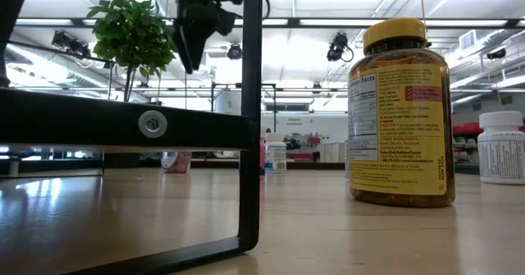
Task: Pick and place medicine bottles onto shelf by color
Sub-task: Put the pink pill bottle on the shelf
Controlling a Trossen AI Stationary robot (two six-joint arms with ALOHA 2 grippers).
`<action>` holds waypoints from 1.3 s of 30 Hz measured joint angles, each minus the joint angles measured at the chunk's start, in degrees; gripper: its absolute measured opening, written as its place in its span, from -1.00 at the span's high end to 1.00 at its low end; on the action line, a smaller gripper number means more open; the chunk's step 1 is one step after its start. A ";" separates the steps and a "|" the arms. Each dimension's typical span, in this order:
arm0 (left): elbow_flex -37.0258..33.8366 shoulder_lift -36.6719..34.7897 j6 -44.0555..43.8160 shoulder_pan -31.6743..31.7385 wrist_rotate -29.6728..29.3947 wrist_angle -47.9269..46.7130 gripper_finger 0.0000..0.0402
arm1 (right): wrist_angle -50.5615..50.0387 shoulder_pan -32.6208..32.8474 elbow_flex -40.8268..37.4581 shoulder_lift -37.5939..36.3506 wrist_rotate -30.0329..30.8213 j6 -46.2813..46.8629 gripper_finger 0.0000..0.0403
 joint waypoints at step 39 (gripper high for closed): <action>-16.74 -3.93 52.10 12.70 12.95 14.15 -0.41 | 7.22 0.00 -28.66 37.51 -10.86 42.99 0.50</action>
